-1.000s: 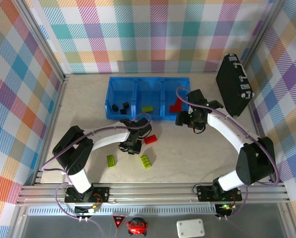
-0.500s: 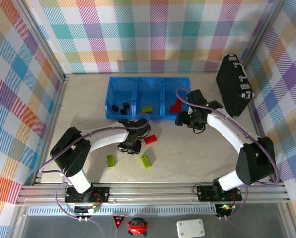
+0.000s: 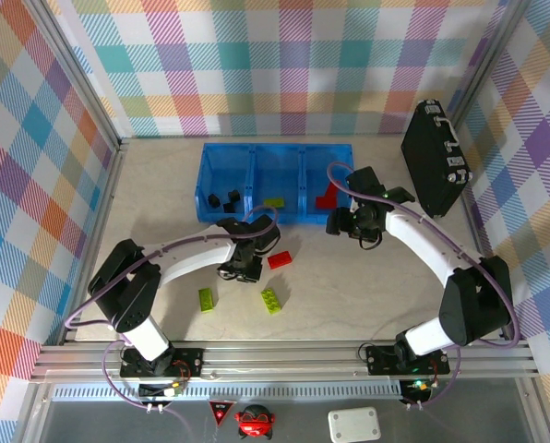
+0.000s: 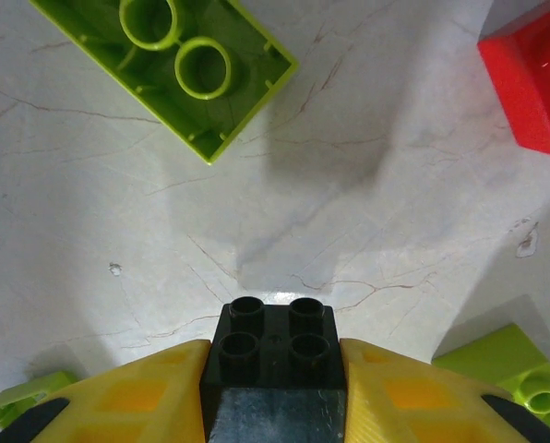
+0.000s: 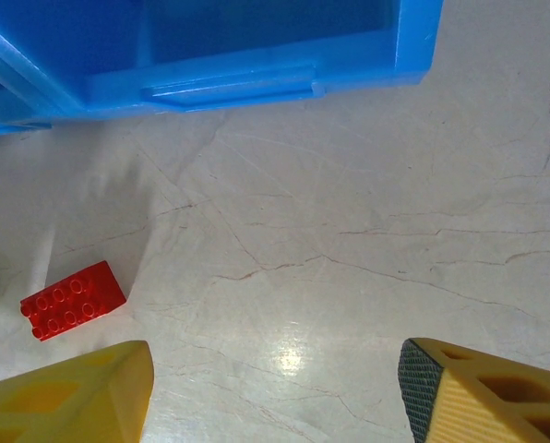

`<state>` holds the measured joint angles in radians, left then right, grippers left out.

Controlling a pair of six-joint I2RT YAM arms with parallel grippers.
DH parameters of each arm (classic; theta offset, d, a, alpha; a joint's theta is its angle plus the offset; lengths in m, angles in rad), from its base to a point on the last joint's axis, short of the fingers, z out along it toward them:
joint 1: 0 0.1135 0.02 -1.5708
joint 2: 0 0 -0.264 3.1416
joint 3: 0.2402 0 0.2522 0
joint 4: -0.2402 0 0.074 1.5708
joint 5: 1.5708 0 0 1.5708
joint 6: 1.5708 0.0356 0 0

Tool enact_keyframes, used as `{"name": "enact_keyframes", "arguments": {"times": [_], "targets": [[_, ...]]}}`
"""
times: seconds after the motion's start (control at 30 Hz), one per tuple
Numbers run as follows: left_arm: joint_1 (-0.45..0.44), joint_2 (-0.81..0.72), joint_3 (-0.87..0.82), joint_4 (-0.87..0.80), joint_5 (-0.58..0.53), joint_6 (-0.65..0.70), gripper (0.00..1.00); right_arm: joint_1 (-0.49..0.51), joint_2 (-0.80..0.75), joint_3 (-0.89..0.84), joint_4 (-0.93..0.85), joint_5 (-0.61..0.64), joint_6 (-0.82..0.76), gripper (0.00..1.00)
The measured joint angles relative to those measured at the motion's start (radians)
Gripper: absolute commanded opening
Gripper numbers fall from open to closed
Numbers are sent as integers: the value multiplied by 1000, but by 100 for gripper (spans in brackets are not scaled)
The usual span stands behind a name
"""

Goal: Sort the legos into containers by color
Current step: Pick up the lego from the middle-left of the table, then place the lego in the container.

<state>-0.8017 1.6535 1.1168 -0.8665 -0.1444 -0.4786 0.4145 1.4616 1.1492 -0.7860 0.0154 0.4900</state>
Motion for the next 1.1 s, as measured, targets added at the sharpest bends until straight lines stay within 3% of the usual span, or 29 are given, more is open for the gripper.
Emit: {"name": "enact_keyframes", "arguments": {"times": [0.2, 0.6, 1.1], "targets": [[51, 0, 78, -10, 0, 43, 37, 4, -64, -37, -26, 13, 5, 72], [270, 14, 280, -49, 24, 180, 37, 5, -145, -91, -81, 52, 32, 72], [477, 243, 565, -48, 94, 279, 37, 5, -167, -97, -117, 59, 49, 72]]}}
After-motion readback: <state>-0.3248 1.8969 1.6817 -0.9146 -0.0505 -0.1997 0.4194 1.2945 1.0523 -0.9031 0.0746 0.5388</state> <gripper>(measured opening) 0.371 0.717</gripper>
